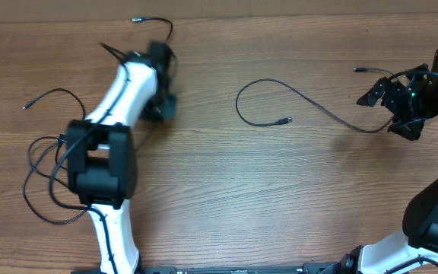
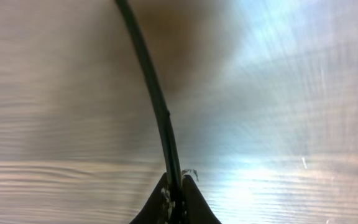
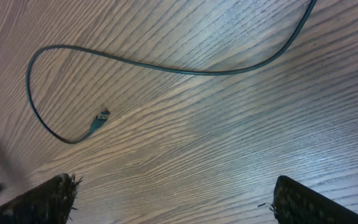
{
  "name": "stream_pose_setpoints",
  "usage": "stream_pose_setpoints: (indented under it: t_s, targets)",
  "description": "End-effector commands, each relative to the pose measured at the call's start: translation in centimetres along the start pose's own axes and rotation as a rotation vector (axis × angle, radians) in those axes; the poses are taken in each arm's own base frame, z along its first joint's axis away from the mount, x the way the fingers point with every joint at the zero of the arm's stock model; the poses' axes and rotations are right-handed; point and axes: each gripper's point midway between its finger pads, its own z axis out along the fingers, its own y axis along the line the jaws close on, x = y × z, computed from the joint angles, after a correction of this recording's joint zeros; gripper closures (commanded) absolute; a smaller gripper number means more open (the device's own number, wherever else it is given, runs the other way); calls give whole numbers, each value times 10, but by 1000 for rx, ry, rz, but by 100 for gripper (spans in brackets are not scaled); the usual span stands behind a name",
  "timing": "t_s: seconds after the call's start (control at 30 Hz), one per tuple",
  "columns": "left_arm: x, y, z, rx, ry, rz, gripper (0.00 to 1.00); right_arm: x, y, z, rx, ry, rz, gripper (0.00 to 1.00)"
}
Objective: Untangle cables
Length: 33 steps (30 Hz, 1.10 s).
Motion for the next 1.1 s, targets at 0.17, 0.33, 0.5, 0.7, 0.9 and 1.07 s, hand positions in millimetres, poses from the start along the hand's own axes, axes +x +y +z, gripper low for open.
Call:
stream_pose_setpoints:
  t_s: [0.17, 0.33, 0.5, 0.7, 0.9, 1.07]
  targets:
    - [-64, 190, -184, -61, -545, -628, 96, -8, 5, -7, -8, -30, -21, 0]
    - [-37, 260, -192, -104, -564, -831, 96, -7, 5, -7, -7, -26, -19, 0]
    - [35, 325, -176, -228, -444, -1194, 96, -7, 5, -7, -7, -26, -19, 0]
    - [95, 370, -166, -279, -356, -1369, 95, -7, 5, -7, -7, -26, -19, 0]
    - [95, 375, -161, -131, -373, -1392, 1, -7, 5, -7, -8, -28, -20, 0]
    - [84, 362, -161, -102, -368, -1346, 0, -7, 5, -7, -8, -29, -20, 0]
